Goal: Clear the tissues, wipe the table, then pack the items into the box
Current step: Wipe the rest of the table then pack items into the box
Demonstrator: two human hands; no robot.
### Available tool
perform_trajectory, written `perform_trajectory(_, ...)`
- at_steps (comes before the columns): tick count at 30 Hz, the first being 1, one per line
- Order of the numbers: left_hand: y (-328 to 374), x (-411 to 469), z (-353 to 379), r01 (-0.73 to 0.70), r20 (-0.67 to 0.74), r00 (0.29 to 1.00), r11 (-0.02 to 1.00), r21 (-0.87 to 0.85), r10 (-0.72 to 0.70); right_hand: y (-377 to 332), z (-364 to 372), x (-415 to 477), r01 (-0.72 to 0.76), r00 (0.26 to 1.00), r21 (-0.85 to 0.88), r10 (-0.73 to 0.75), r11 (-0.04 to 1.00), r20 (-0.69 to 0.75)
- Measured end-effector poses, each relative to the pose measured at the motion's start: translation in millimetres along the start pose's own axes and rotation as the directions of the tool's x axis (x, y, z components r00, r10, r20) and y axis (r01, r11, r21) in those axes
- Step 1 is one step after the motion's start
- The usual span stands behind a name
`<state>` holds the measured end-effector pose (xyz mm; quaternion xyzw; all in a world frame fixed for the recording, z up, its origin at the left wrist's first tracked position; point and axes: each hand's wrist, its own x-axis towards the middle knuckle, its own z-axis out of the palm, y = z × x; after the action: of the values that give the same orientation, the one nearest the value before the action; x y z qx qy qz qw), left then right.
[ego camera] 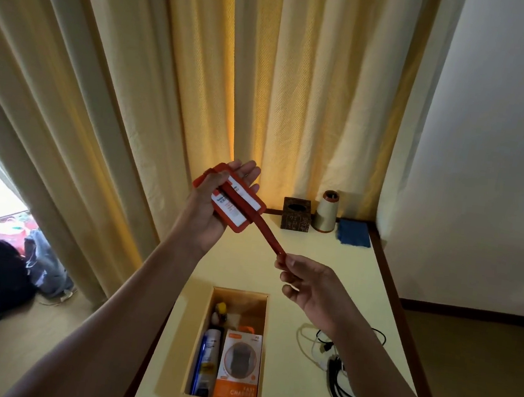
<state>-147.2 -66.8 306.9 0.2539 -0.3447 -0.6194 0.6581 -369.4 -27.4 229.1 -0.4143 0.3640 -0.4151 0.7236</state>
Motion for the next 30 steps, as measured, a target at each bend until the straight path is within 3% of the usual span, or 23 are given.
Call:
perform_trajectory(3,-3,1,1,0.009,-0.004,1.000,0.999,-0.032,-0.009,5,2,1,-0.016,0.999,0.152,0.021,0.988,-0.033)
perform_trajectory(7,-5,1,0,0.010,0.008,1.000,0.999,-0.043,-0.010,6,1,3,-0.006,0.997,0.099,0.013,0.995,-0.070)
perform_trajectory(11,-8,-1,1,0.016,0.046,0.999,1.000,-0.027,-0.015,5,-3,3,0.011,0.998,-0.105,-0.017,0.994,-0.057)
perform_trajectory(14,-13,-2,1,0.017,0.084,0.996,0.997,0.069,-0.023,0,-7,2,0.046,0.998,-0.360,-0.055,0.932,-0.013)
perform_trajectory(16,-16,-2,1,0.022,0.104,0.994,0.991,0.134,-0.036,-6,-6,4,0.103,0.994,-0.433,-0.112,0.895,0.007)
perform_trajectory(24,-28,-6,1,0.027,0.132,0.989,0.969,0.246,-0.061,-29,25,11,0.122,0.988,-0.491,-0.151,0.863,-0.019)
perform_trajectory(30,-27,-8,2,0.036,0.112,0.992,0.985,0.168,-0.055,-20,32,8,0.155,0.981,-0.344,-0.185,0.926,-0.054)
